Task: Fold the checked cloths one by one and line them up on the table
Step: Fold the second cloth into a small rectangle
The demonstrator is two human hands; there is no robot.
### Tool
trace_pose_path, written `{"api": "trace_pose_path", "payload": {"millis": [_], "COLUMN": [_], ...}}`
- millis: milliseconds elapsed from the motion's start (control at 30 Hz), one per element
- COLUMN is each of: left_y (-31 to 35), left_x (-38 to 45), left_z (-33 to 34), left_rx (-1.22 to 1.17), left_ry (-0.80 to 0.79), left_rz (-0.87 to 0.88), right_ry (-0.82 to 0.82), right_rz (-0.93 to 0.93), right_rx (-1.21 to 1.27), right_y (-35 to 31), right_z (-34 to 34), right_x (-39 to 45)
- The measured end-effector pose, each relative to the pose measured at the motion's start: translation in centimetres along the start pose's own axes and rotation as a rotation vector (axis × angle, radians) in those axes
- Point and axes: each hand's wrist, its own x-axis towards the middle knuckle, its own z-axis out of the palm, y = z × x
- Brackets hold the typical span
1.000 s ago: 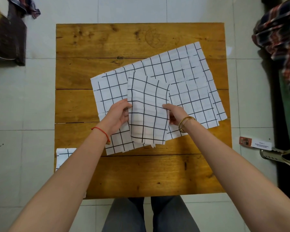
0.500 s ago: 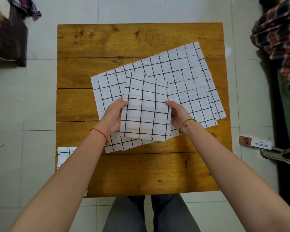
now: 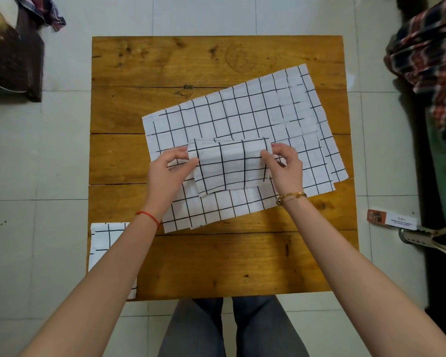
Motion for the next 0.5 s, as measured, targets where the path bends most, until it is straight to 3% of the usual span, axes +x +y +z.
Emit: {"api": "trace_pose_path", "payload": {"millis": [100,200,367,500], "left_y": [0.5,1.3,2.4,1.0], "left_x": [-0.4,-0.9,-1.2,-0.1], "left_z": [-0.8,-1.1,-0.1,0.8], "left_rx": [0.021,-0.035,-0.236,-0.229], "left_ry": [-0.019,-0.083,-0.096,-0.079], "left_rz": [0.189,0.252,0.021,-0.239], "right_ry": [-0.024,-0.035,-0.037,-0.036], "right_rz": [-0.163,-0.249,-0.128,-0.013], "right_rx": [0.095,0.176,0.376,0.227], "right_y": [-1.2,-2.5,-3.7,-2.7], "right_z": [-0.6,-0.9,-0.8,-0.4], "right_x": [-0.8,-1.1,-0.9,0.0]}}
